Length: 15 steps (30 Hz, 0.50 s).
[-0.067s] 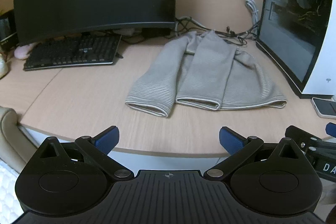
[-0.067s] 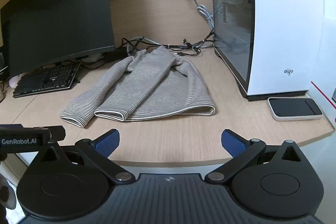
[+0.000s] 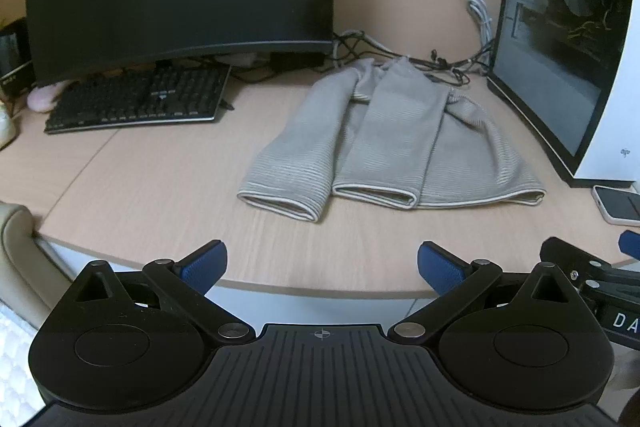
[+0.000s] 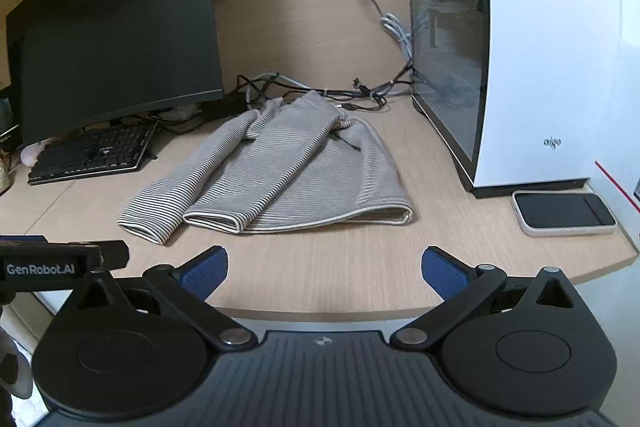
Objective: Fold clothes
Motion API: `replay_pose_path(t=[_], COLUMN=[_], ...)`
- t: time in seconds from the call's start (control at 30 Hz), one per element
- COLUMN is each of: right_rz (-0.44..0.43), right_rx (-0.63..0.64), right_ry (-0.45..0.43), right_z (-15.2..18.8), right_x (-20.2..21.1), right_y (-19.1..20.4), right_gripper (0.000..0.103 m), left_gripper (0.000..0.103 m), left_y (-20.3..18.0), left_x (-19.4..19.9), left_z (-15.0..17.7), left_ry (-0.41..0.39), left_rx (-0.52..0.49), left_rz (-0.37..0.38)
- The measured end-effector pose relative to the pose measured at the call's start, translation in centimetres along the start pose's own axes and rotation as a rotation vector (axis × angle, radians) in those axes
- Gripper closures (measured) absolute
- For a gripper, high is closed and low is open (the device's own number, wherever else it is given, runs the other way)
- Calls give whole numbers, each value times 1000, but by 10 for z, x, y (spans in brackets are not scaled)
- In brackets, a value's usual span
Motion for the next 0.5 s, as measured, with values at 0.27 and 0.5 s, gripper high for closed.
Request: replay_pose_path(t=[0.27, 0.5], right_rz=[8, -4], right_rx=[4, 17], right_ry=[22, 5], right_z=[-5, -4], right_x=[-2, -7], right_y=[0, -7], right_gripper=[0, 0], left_gripper=[0, 0], left_y=[1, -12], left_x=[0, -4], left_z=[-2, 0], left_ry=[36, 39], left_rx=[15, -1], left_rz=[20, -1])
Point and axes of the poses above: each gripper's, at about its wrist camera, not at the fingertips, and x roughly against the way its jaws point, y to its left, z to its underside, the point moved 4 cm from there along -x, roughly the way its jaws point, and after that the axes turned 6 degrees about y, right-handed, at the moved point
